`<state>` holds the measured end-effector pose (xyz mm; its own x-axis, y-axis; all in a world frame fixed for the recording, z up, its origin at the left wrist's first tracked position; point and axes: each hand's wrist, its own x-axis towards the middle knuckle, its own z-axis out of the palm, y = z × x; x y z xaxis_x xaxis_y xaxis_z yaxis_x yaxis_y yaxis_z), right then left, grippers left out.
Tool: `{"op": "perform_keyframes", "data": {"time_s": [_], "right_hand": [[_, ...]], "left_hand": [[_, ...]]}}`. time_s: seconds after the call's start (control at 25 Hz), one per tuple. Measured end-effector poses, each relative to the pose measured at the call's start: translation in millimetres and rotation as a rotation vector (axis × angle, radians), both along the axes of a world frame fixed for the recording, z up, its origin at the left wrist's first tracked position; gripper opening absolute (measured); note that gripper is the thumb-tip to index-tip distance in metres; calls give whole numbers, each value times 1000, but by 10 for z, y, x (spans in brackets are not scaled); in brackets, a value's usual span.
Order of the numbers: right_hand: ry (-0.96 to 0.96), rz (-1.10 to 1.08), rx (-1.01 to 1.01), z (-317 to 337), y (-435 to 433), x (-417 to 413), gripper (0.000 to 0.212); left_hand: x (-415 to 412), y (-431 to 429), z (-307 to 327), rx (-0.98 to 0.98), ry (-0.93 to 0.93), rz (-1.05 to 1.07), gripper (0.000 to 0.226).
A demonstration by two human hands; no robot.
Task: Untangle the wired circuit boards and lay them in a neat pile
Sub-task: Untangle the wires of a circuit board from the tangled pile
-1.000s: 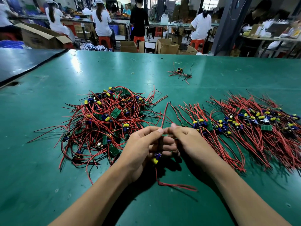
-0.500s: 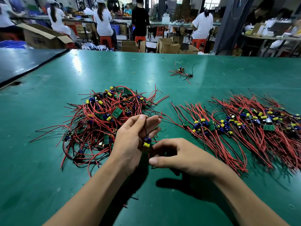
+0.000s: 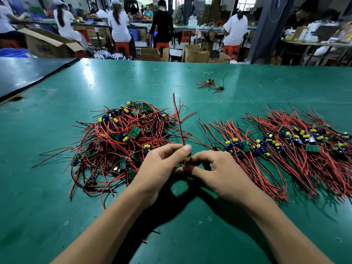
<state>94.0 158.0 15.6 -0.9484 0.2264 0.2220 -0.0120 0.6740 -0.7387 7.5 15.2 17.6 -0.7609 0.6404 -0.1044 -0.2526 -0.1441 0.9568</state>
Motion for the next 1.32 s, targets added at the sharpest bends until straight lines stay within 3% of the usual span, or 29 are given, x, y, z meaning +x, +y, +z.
{"op": "perform_keyframes", "data": {"time_s": [0.16,0.28,0.36,0.44,0.56,0.72,0.8,0.92,1.12,1.32], "right_hand": [[-1,-36,88,-33,93,9,7],[46,-119,75,-39,145,-4,36],[120,-260,-86,-18,198,-13,62],[176,-382,-349,-4,256,-36,71],[193,-348,-825,2,234,-77,82],[-65,-2,-1167,-62,9,-121,70],[-55,124,-1232,-103,-96,-142,52],[35,115,-1323,-88,-176,-160,17],[125,93,-1529,-15,-120,-153,25],[61,122,-1702,52,-84,-131,15]], "left_hand": [[-6,-13,-23,-105,174,59,16],[-24,-13,4,24,61,136,17],[-38,-24,41,135,-2,164,18],[-48,-35,84,195,-23,172,20],[-46,-46,134,223,-49,158,24],[-25,-35,141,226,-93,147,24],[-9,-30,131,220,-91,137,25],[15,-28,138,223,-59,107,26],[39,-3,111,250,-71,62,26],[51,-7,79,239,-96,-94,31]]}}
